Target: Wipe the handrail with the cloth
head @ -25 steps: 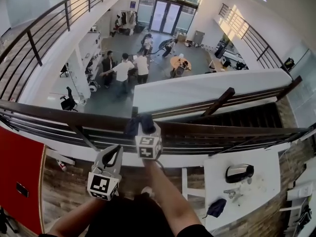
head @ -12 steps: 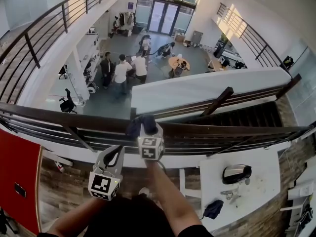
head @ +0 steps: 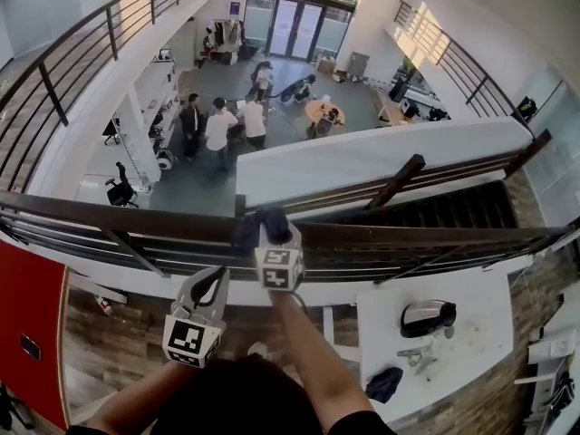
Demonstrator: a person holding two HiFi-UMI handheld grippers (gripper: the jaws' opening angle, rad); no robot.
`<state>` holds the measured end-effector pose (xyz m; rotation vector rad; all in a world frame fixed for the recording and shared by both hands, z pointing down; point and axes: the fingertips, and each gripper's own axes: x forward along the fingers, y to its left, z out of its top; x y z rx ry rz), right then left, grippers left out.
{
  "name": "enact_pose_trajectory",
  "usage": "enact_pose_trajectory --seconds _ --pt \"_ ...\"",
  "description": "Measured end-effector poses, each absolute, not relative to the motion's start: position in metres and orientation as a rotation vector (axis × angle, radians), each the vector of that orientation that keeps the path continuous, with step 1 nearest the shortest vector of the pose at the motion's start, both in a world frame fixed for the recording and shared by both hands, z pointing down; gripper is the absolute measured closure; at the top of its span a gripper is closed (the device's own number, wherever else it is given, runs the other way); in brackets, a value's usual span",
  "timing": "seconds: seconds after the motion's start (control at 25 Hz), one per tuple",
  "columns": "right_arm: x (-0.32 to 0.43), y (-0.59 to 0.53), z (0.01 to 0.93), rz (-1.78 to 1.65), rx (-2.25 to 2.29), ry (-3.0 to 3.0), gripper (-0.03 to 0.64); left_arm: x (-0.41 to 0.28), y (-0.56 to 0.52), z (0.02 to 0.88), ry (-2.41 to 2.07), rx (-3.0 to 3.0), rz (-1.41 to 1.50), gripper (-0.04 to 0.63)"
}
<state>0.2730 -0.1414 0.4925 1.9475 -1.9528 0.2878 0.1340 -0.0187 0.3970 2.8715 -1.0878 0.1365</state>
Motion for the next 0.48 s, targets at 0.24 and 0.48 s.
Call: enact_pose_trajectory --seconds 0.24,0.48 --pt "0.296 -0.134 0.490 0.291 1.957 -1.957 0.486 0.157 -0.014 0.397 -1.080 2.876 0.130 0.597" --pt "0.317 -0.125 0.489 0.291 1.980 -1.946 0.486 0.177 -0.009 0.402 -1.061 2.878 0.141 0.597"
